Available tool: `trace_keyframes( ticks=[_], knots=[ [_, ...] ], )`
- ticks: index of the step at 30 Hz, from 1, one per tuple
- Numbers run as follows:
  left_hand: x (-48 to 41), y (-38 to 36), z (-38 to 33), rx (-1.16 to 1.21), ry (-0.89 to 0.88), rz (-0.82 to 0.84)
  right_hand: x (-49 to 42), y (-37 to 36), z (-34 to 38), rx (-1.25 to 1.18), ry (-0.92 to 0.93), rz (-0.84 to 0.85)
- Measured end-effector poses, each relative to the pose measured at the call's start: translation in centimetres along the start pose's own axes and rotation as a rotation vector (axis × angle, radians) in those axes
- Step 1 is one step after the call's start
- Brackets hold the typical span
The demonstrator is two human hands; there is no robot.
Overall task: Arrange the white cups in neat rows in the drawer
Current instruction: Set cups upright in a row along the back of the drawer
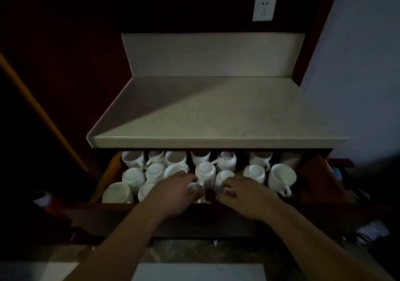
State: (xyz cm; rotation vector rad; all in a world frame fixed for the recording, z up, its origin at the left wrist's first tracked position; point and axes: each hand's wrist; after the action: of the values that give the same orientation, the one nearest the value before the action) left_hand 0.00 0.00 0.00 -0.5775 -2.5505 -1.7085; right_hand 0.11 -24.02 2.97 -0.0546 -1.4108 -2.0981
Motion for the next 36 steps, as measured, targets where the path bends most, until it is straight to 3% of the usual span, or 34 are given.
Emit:
trace_keyframes(
  ticks=[4,10,16,27,36],
  knots=[
    [0.3,-1.5,0.7,-0.009,0.143,0.106,-0.3,-1.9,-0.3,0.086,-0.145,0.100],
    [1.4,-2.0,1.1,-0.039,0.107,0.209,0.7,-3.1,0.3,0.130,-0.215,0.099],
    [4.8,-3.3,0.4,-0.089,0.083,0.200,3.4,-5.3,0.8,0.154,-0.216,0.096],
    [11.0,-5.5,-2.0,-0.119,0.138,0.139,8.2,-8.2,1.3,0.195,-0.100,0.134],
    [14.7,-6.3,-3.5,-0.061,0.184,0.161,11.1,-9.8,1.4,0.453,0.155,0.231]
  ],
)
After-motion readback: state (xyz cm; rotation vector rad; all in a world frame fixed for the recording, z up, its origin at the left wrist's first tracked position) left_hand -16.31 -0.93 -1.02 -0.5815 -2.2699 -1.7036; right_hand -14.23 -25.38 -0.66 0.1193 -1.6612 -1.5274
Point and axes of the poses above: each hand's wrist, its own x-axis away from the middle knuckle, its own y-axis out of the back of the hand, z = x × y, and after that the axes turned 10 degrees about z, right-handed
